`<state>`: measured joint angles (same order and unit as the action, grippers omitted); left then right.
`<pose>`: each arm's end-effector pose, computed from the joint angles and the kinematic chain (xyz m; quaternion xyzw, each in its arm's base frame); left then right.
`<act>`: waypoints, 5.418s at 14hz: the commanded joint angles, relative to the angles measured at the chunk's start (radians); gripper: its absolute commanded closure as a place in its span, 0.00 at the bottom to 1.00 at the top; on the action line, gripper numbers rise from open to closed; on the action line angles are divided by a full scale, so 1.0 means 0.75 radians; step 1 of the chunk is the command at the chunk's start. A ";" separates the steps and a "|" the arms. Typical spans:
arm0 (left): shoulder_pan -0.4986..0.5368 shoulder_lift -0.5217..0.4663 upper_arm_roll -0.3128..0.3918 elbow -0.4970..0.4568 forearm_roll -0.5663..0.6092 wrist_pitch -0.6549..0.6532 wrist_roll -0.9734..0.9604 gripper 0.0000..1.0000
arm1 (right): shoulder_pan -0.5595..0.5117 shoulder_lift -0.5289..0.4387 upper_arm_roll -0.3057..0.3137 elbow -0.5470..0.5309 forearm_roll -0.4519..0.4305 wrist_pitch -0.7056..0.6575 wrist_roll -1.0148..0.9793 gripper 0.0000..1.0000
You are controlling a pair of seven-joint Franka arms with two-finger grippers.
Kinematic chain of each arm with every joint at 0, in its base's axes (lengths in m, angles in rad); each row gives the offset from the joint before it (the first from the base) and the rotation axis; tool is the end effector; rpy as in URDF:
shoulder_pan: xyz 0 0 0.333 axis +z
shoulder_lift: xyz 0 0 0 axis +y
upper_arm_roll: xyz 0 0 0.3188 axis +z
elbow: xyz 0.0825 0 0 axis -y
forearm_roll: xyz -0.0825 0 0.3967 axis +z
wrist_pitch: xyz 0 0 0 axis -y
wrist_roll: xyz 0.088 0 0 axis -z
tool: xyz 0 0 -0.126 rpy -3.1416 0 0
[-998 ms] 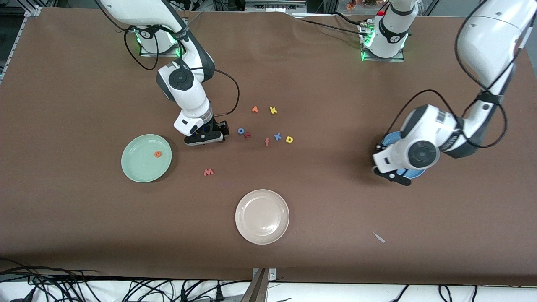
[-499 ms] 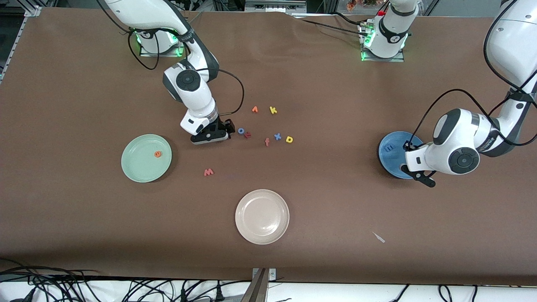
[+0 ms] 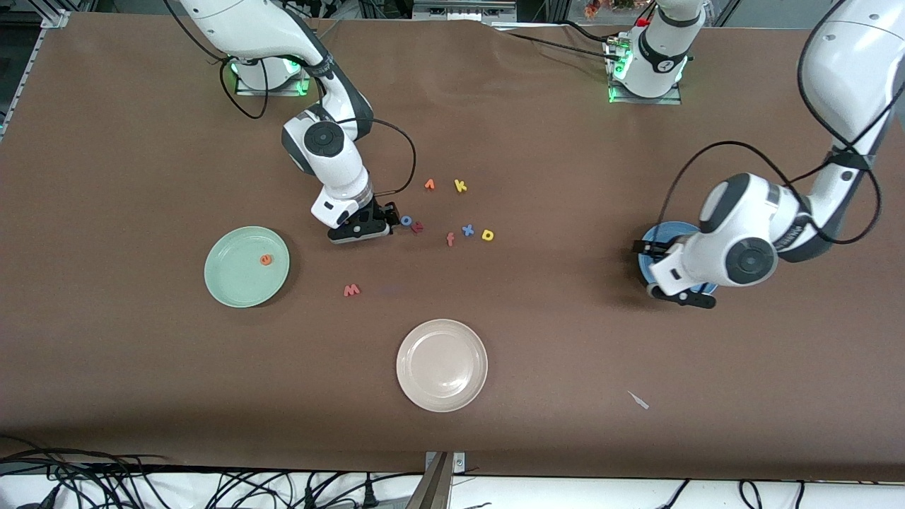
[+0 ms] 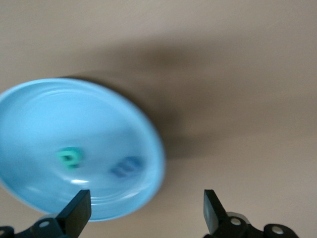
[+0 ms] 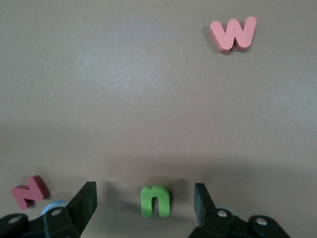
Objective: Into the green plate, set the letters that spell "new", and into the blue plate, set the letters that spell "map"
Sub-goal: 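Grasp the yellow a with the left gripper while the right gripper grasps the n, then drop the a on the blue plate while the right gripper places the n, then return the left gripper to rest while the right gripper reaches the pink w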
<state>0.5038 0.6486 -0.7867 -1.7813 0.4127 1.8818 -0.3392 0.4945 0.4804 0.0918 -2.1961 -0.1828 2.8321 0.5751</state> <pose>0.6076 -0.1116 0.2311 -0.9843 0.0558 0.1674 0.0068 0.4762 0.3284 0.1504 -0.9932 -0.0832 -0.0745 0.0322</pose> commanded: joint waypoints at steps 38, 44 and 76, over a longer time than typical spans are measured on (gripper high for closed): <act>-0.973 0.152 0.347 0.047 0.149 0.575 -0.906 1.00 | 0.003 -0.176 -0.161 0.132 0.006 -0.466 -0.341 0.81; -0.599 0.062 0.174 0.076 0.043 0.187 -0.445 1.00 | -0.001 -0.242 -0.459 0.124 0.049 -0.561 -0.923 0.81; -0.007 -0.171 0.245 0.391 -0.108 -0.488 0.663 0.00 | -0.052 0.290 -0.206 0.742 0.383 -0.469 -0.843 0.05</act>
<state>0.5420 0.6326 -0.6667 -1.4616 0.3920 1.5268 0.1635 0.4526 0.6615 -0.0687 -1.6793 0.0837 2.4614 -0.0696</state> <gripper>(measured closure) 0.000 0.048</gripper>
